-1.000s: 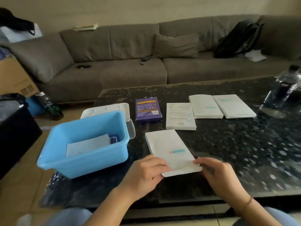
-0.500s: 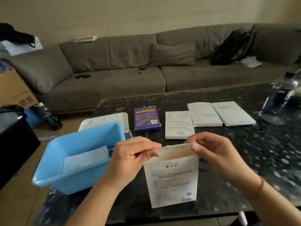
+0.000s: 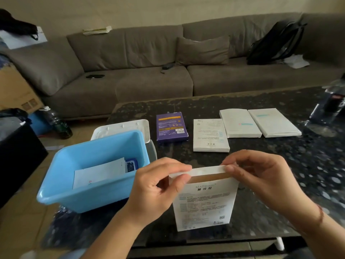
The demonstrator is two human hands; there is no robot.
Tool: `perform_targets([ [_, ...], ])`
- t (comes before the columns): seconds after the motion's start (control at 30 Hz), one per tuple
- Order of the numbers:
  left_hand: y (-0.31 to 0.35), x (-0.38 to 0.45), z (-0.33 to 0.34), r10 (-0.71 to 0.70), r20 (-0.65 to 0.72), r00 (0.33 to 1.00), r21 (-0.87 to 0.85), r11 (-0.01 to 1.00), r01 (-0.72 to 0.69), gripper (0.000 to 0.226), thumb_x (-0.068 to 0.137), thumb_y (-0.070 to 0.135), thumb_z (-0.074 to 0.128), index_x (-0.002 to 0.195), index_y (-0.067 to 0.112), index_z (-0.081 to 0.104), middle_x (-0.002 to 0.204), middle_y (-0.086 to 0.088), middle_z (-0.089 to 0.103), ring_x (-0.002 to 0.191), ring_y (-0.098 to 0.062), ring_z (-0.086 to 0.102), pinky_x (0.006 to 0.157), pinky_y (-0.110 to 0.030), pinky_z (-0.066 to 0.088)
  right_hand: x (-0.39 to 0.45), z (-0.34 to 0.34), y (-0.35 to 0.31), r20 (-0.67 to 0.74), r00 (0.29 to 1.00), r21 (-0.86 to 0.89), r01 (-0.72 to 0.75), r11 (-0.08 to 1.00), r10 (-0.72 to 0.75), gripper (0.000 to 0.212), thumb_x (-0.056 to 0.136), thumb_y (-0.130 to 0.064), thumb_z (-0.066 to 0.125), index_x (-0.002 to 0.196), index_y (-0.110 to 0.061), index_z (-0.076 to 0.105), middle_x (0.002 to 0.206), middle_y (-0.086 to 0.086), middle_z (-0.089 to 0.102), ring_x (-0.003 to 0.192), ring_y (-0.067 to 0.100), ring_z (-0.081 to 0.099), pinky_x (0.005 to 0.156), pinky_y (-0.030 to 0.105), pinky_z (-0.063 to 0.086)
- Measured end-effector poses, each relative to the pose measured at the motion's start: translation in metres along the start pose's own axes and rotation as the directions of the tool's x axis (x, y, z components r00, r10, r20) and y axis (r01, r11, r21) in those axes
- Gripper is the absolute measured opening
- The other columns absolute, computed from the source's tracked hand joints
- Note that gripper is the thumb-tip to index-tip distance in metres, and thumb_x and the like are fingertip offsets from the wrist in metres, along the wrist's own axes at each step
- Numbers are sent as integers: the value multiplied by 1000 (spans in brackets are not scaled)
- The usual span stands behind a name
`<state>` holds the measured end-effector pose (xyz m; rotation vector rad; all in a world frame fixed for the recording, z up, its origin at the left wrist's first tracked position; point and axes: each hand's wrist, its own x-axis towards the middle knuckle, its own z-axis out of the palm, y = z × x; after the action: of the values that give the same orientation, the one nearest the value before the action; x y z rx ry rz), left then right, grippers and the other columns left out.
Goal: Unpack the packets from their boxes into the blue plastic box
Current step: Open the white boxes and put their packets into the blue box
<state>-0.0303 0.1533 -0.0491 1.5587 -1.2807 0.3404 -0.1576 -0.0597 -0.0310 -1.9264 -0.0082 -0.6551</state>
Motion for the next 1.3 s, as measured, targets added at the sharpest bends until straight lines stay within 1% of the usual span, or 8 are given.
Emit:
perform_targets([
  [0.3, 4, -2, 3, -116, 42, 992, -98, 988, 119, 9, 89, 17, 66, 94, 15, 72, 93, 4, 67, 90, -15, 64, 73, -17, 51, 0, -4, -6, 90, 996, -68, 20, 997, -14, 1, 80, -30, 74, 81, -31, 73, 93, -8, 74, 82, 17, 70, 63, 29, 55],
  [0.47, 8, -1, 5, -248, 61, 967, -179, 950, 255, 6, 87, 23, 65, 89, 22, 71, 89, 14, 66, 90, -14, 64, 71, -13, 49, 6, -5, -10, 128, 992, -111, 1, 994, 14, 23, 79, -11, 78, 72, -31, 70, 88, -7, 72, 77, 18, 68, 63, 33, 54],
  [0.57, 8, -3, 5, -262, 69, 963, -173, 947, 270, 5, 87, 25, 65, 89, 24, 70, 90, 14, 65, 90, -16, 63, 72, -14, 49, 7, 3, -17, 169, 971, -365, 223, 904, -171, 7, 80, -29, 74, 79, -28, 67, 85, -13, 67, 80, 15, 65, 64, 36, 54],
  [0.7, 8, -4, 4, -276, 91, 957, -203, 936, 289, 10, 89, 36, 66, 90, 27, 70, 93, 13, 65, 92, -17, 63, 73, -17, 50, 9, 23, -20, 222, 897, -489, 442, 752, -383, 24, 80, -43, 75, 85, -20, 71, 89, -13, 67, 80, 14, 65, 61, 36, 53],
  [1.0, 8, -6, 3, -287, 124, 950, -224, 924, 308, 12, 90, 35, 65, 91, 23, 69, 95, 8, 65, 93, -20, 63, 75, -18, 48, 6, 27, -21, 171, 953, -342, 294, 893, -249, 20, 83, -43, 69, 83, -25, 74, 89, -19, 67, 82, 6, 68, 65, 31, 56],
  [1.07, 9, -5, 3, -304, 128, 944, -231, 916, 327, 17, 91, 43, 63, 92, 27, 69, 97, 7, 64, 94, -20, 62, 73, -18, 49, 8, 27, -22, 173, 926, -456, 378, 806, -336, 16, 86, -37, 68, 81, -23, 75, 88, -17, 69, 80, 7, 67, 63, 32, 55],
  [1.2, 9, -5, 3, -312, 126, 941, -202, 921, 333, 17, 91, 45, 62, 94, 29, 68, 99, 11, 63, 96, -17, 62, 71, -16, 49, 5, 29, -20, 271, 770, -691, 573, 441, -577, 13, 90, -21, 68, 83, -13, 75, 87, -3, 71, 73, 22, 66, 61, 36, 53],
  [1.3, 8, -6, 4, -282, 128, 951, -178, 937, 301, 18, 92, 40, 61, 95, 24, 67, 100, 14, 62, 96, -16, 62, 72, -15, 48, 2, 29, -16, 318, 716, -726, 605, 326, -622, 8, 89, -12, 68, 86, -8, 74, 87, 5, 70, 69, 27, 64, 59, 39, 52],
])
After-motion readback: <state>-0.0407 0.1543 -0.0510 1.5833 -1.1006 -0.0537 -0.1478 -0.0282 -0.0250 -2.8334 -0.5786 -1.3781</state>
